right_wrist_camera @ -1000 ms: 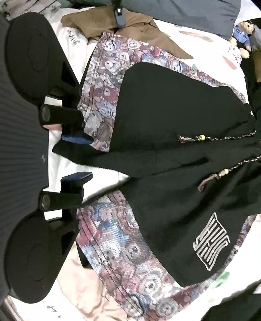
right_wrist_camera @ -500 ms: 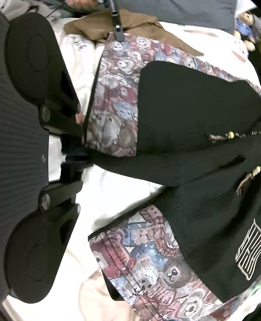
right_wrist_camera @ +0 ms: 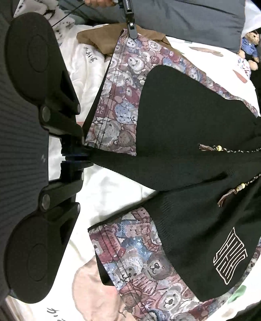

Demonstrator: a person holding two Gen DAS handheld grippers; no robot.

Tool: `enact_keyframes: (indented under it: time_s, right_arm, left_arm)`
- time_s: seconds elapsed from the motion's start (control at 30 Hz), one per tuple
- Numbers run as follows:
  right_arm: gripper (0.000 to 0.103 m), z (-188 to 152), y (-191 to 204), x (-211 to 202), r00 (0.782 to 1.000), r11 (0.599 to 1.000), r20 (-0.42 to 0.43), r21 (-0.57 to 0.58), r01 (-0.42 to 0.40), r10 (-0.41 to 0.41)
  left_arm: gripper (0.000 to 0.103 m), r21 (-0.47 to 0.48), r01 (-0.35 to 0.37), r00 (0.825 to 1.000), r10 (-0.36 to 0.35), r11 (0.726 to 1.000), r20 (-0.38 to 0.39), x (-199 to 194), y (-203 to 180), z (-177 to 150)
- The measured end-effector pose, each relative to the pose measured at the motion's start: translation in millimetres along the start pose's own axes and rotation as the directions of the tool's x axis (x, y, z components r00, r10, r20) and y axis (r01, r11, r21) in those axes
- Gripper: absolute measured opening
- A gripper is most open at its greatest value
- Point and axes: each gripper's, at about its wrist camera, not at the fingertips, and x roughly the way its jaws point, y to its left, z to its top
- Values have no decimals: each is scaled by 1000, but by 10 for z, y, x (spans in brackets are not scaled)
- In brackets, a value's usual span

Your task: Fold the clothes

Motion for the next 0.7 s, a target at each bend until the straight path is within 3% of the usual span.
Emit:
enact_keyframes:
  time_s: [0.23,0.3,0.5,0.7]
  right_arm:
    - [4,0,-10,135,999,1000,-34,19,16,-16]
    - [5,0,-11,172,999,999,-43,25,21,-20]
    - [12,41,-12,186,999,999,-41,20,34,-33]
    - [13,103,-41,22,997,997,27,-4,75,-75]
  left_arm:
    - [6,-44,-43,997,40,998,-64,224,184,-77]
    - [12,-54,-46,997,42,998,-69,231,213,-68]
    - [15,-49,-87,996,86,995,-12,46,196,24]
    - [15,-23,-78,996,79,997,31,-22,113,126]
